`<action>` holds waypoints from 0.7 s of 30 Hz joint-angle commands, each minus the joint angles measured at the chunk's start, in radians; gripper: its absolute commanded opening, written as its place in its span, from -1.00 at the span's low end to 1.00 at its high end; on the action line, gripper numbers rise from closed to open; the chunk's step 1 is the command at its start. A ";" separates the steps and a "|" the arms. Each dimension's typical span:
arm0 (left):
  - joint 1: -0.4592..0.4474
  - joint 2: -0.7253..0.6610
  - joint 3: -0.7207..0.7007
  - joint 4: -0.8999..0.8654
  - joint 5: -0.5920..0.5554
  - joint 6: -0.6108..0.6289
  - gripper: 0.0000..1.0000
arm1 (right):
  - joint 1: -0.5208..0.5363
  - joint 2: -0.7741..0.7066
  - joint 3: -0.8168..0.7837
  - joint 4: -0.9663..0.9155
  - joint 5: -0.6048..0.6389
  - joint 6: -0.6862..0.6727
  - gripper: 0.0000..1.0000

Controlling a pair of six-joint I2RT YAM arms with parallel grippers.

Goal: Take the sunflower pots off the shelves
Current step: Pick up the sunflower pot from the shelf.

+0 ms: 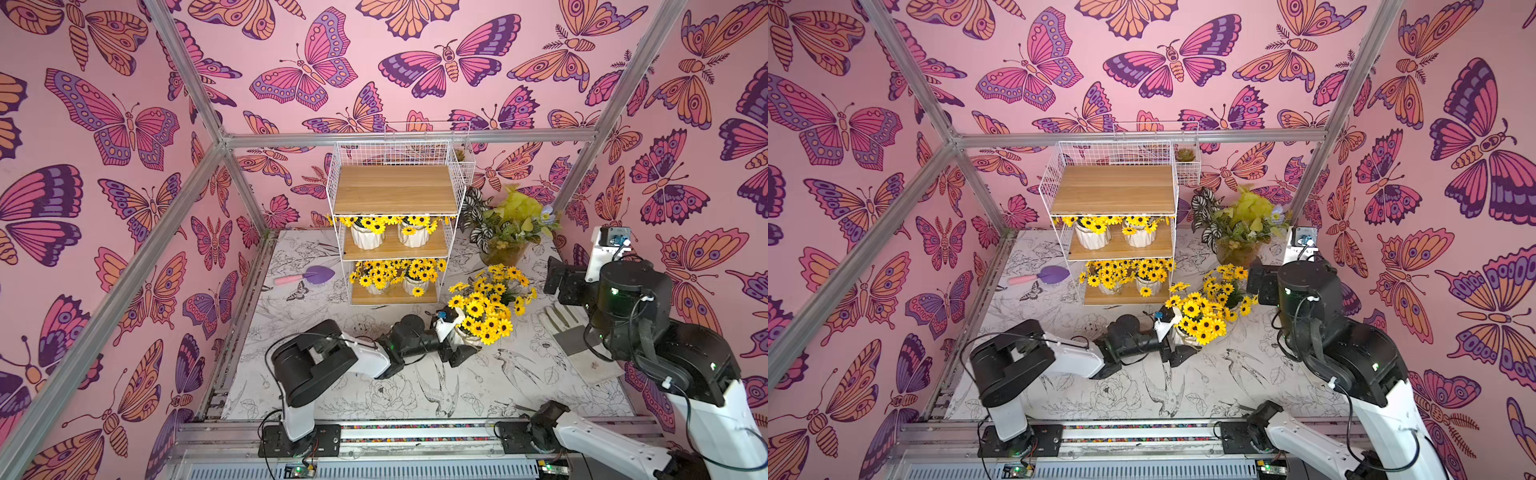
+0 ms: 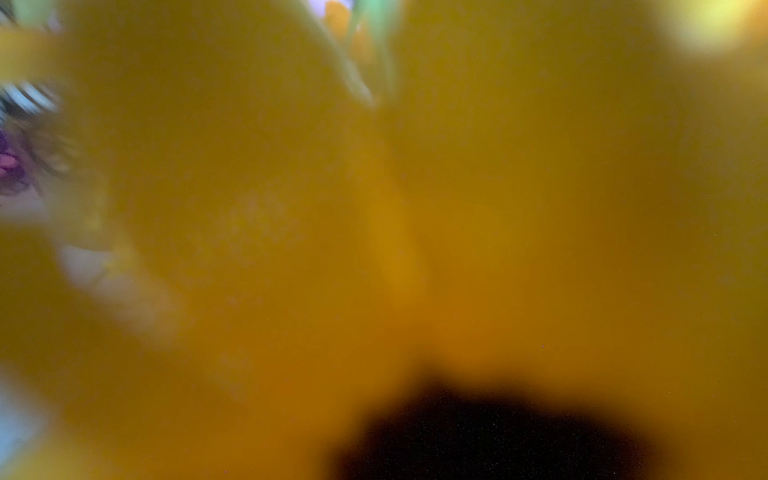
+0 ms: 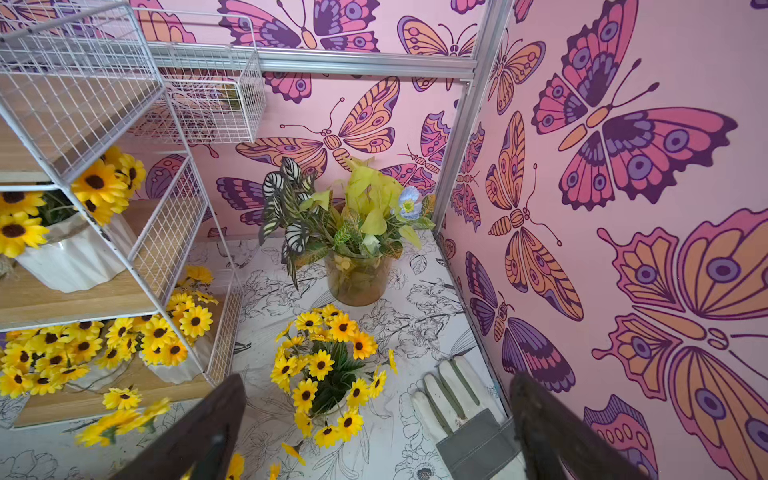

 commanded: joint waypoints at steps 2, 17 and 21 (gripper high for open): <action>-0.018 0.120 0.104 0.260 0.065 -0.026 -0.10 | -0.004 -0.015 -0.014 -0.038 0.030 0.036 0.98; -0.017 0.427 0.406 0.278 0.150 -0.054 -0.06 | -0.005 -0.018 -0.113 0.025 -0.007 0.069 0.98; -0.018 0.479 0.452 0.278 0.170 -0.076 -0.05 | -0.005 -0.021 -0.126 0.040 -0.019 0.075 0.98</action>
